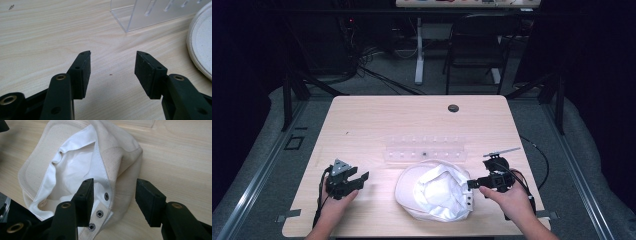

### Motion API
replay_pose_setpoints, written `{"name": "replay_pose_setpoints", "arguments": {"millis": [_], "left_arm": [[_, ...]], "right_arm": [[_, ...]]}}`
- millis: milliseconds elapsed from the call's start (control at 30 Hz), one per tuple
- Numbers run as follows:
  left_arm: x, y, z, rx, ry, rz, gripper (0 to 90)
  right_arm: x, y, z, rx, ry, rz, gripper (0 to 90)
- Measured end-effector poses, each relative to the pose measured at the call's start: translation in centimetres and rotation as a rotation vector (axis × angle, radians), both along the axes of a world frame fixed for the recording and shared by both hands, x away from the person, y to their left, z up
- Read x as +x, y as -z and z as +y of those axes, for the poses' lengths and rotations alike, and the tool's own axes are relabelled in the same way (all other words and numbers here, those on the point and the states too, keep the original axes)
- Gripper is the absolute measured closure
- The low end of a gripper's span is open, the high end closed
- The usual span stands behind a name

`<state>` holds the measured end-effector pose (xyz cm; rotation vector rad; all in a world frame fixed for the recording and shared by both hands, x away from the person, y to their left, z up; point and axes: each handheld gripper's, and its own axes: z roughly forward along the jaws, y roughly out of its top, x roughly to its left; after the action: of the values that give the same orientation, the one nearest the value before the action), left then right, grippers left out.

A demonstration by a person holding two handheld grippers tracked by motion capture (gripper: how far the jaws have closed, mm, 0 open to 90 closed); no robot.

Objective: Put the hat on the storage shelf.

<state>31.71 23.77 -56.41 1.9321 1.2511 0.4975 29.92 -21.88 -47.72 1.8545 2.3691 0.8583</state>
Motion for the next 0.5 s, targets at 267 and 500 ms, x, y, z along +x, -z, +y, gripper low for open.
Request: {"name": "replay_pose_setpoints", "arguments": {"millis": [267, 500], "left_arm": [[0.0, 0.0, 0.1, 0.002, 0.0, 0.003, 47.0], [0.0, 0.0, 0.1, 0.005, -0.001, 0.002, 47.0]], "right_arm": [[-0.3, 1.4, 0.9, 0.001, -0.015, 0.034, 49.0], [-0.7, 2.6, 1.1, 0.02, -0.02, 0.081, 52.2]]}}
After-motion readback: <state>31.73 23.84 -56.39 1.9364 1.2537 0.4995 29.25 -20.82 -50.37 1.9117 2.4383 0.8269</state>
